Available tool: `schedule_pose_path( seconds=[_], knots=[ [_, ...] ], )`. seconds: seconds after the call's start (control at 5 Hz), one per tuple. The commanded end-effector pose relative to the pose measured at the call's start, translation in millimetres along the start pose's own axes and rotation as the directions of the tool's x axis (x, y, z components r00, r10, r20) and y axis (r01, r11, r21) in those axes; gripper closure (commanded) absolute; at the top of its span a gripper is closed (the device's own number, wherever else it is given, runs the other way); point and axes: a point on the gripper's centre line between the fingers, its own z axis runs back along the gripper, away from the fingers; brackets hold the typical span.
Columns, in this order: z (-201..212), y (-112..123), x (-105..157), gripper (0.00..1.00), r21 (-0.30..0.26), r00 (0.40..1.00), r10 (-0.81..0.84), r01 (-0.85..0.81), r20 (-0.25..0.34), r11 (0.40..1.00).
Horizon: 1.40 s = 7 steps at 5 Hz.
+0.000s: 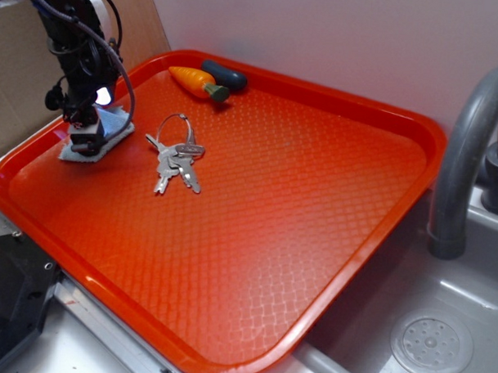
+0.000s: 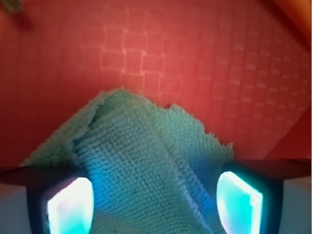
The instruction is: Grab the blue cloth.
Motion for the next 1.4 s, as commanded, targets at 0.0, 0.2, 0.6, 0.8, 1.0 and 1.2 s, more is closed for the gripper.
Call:
schedule_pose_path(
  seconds=[0.0, 0.2, 0.6, 0.8, 1.0, 1.2],
  knots=[
    [-10, 8, -10, 0.00, -0.005, 0.996, -0.069, 0.069, 0.049, 0.998],
    [-25, -2, -9, 0.00, -0.041, 0.982, -0.152, 0.158, 0.114, 0.987],
    [-35, -20, -28, 0.00, -0.184, 0.980, -0.179, 0.193, 0.090, 0.964],
    [-18, -45, -36, 0.00, -0.230, 0.966, -0.227, 0.250, 0.122, 0.940],
    [4, -58, -35, 0.00, -0.236, 0.953, -0.255, 0.289, 0.162, 0.928],
    [24, -62, -34, 1.00, -0.202, 0.942, -0.238, 0.287, 0.236, 0.936]
  ],
)
